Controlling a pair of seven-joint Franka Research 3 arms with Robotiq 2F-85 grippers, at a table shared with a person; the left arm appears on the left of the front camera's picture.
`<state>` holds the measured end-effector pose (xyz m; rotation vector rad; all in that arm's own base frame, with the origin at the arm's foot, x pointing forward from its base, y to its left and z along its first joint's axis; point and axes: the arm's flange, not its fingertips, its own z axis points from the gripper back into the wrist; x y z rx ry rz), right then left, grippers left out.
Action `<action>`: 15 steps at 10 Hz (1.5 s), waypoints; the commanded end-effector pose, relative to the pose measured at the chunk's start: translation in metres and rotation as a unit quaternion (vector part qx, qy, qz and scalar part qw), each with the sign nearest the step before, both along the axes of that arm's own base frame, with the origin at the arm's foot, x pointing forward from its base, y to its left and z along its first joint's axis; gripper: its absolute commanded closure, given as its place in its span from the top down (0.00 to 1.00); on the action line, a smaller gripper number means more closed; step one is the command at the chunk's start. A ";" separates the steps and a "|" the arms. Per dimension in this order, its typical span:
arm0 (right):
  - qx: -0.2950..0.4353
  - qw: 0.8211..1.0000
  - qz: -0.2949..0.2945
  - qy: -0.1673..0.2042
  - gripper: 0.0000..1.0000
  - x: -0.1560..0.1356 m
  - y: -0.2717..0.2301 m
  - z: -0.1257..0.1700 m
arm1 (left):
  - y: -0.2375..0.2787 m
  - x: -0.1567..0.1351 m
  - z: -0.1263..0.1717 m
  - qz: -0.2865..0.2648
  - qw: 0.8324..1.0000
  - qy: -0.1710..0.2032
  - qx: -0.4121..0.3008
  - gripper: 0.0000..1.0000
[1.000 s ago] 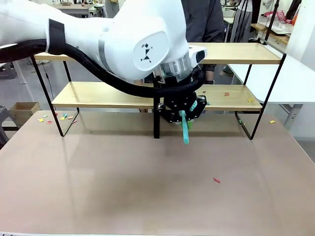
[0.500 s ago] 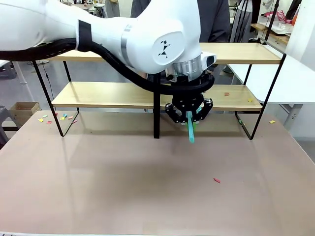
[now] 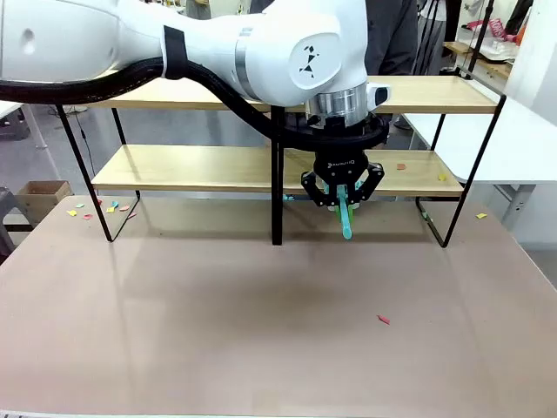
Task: Clean the shelves.
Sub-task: Clean another randomly selected level of the Shelf with the Duster.
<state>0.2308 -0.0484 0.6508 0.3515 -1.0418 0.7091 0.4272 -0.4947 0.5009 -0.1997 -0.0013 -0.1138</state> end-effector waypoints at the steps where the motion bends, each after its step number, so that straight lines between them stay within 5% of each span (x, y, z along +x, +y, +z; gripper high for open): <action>1: 0.000 1.000 0.001 0.000 1.00 0.000 0.000 0.001 | -0.002 0.002 0.003 0.010 1.000 0.011 -0.001 0.12; 7: 0.000 1.000 0.001 0.000 1.00 0.000 0.000 0.001 | -0.049 0.013 0.004 -0.061 0.996 0.053 -0.024 0.12; 10: 0.000 1.000 0.001 0.000 1.00 0.000 0.000 0.001 | -0.075 0.014 0.012 -0.119 0.992 0.029 -0.019 0.12; 15: 0.000 1.000 0.001 0.000 1.00 0.000 0.000 0.001 | -0.099 0.012 0.016 -0.254 0.965 0.035 0.044 0.12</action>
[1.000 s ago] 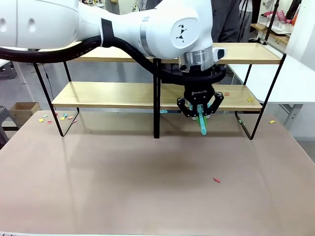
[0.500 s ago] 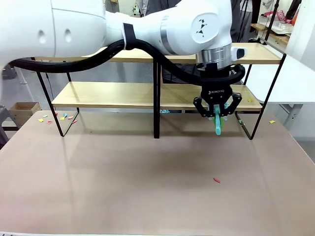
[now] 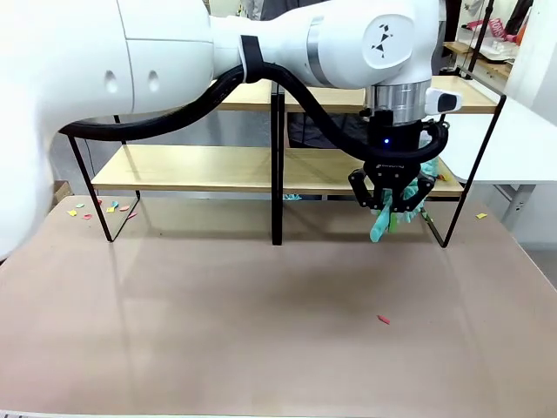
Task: Clean the shelves.
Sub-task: Clean another randomly selected level of the Shelf with the Duster.
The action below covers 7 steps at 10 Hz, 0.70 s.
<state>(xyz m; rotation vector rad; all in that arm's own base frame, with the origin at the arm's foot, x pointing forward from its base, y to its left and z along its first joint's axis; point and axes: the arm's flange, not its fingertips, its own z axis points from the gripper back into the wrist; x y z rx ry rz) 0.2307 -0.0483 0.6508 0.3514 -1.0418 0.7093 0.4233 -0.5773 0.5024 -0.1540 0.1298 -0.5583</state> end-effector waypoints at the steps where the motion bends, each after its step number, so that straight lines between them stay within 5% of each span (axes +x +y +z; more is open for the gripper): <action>1: 0.000 1.000 0.000 0.000 1.00 0.000 0.000 0.001 | -0.018 0.016 0.016 -0.048 0.999 -0.018 0.018 0.12; 4: 0.000 1.000 0.000 0.000 1.00 0.000 0.000 0.001 | -0.012 0.004 0.025 -0.131 0.991 -0.031 -0.023 0.12; 5: 0.000 1.000 0.000 0.000 1.00 0.000 0.000 0.001 | -0.006 -0.006 0.025 -0.199 0.980 -0.013 -0.024 0.12; 7: 0.000 1.000 0.000 0.000 1.00 0.000 0.000 0.001 | 0.010 -0.012 0.024 -0.188 0.982 -0.022 0.011 0.12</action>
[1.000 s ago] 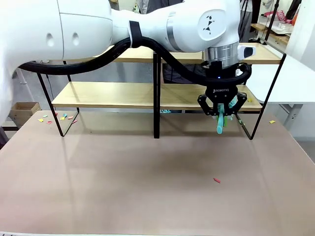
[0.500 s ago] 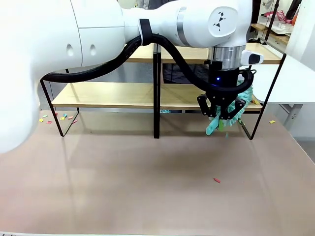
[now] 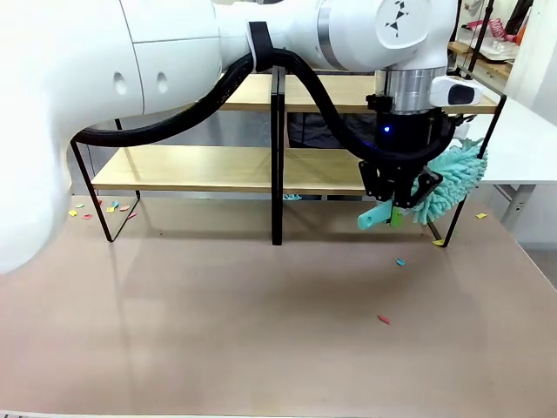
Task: Clean the shelves.
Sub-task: Clean another randomly selected level of the Shelf with the Duster.
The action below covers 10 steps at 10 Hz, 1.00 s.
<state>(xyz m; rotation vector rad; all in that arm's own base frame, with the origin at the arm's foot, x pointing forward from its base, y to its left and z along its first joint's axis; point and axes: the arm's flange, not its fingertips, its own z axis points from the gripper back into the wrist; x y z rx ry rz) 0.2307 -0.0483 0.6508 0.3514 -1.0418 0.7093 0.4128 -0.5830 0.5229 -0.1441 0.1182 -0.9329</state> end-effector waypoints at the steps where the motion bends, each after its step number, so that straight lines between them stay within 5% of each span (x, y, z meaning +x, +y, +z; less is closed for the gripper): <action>1: 0.000 1.000 0.000 0.000 1.00 0.000 0.000 0.001 | 0.023 -0.001 0.005 0.010 1.000 -0.013 0.021 0.12; 6: 0.000 1.000 0.000 0.000 1.00 0.000 0.000 0.001 | 0.052 -0.016 0.010 0.026 1.000 -0.013 0.010 0.12; 10: 0.000 1.000 0.000 0.000 1.00 0.000 0.000 0.001 | 0.165 -0.096 0.013 -0.024 0.999 0.025 0.005 0.12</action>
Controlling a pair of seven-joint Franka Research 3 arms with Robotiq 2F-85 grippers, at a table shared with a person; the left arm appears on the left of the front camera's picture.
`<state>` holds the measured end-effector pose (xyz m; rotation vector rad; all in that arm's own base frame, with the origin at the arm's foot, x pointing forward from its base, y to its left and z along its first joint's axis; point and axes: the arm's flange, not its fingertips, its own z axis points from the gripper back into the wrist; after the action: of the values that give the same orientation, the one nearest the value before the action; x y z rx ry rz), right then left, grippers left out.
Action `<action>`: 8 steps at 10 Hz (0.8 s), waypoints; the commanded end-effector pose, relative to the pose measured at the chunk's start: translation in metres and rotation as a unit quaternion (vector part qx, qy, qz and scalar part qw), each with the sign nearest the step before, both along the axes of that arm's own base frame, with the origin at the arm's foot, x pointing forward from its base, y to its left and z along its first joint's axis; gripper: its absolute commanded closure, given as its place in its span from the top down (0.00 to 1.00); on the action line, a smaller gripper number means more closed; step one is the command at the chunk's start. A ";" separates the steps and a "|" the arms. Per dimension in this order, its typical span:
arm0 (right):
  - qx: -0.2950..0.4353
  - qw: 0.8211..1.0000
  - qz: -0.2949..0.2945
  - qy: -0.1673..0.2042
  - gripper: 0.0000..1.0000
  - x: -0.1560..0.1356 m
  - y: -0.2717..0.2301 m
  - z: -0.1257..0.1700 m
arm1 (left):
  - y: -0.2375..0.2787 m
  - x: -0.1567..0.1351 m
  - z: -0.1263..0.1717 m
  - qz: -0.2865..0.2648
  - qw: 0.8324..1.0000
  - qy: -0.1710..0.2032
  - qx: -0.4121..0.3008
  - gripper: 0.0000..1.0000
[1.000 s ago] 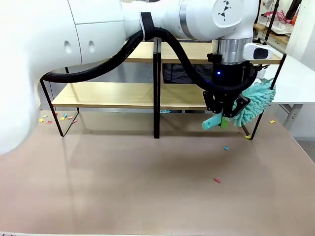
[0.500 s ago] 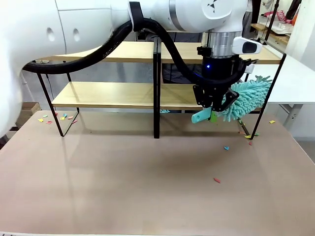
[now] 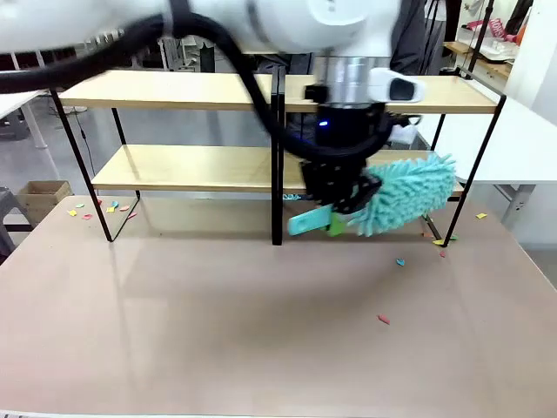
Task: Clean the shelves.
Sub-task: Clean another randomly selected level of the Shelf with the Duster.
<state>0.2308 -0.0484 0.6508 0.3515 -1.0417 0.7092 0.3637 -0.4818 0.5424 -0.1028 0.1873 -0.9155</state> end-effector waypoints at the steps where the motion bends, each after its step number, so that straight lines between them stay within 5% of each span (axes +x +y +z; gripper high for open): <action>1: 0.000 1.000 0.000 -0.001 1.00 0.000 0.000 0.001 | 0.099 -0.073 -0.004 -0.038 0.998 0.006 -0.044 0.12; 4: 0.000 1.000 0.000 -0.001 1.00 0.000 0.000 0.001 | 0.207 -0.156 -0.008 -0.070 0.995 -0.010 -0.077 0.12; 7: 0.000 1.000 0.000 -0.001 1.00 0.000 0.000 0.001 | 0.319 -0.207 -0.016 -0.006 0.977 -0.060 -0.204 0.12; 8: 0.000 1.000 0.000 -0.001 1.00 0.000 0.000 0.001 | 0.366 -0.217 -0.023 0.064 0.963 -0.089 -0.248 0.12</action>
<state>0.2309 -0.0485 0.6506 0.3519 -1.0415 0.7089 0.1739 -0.1884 0.5248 -0.3836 -0.0171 -0.9635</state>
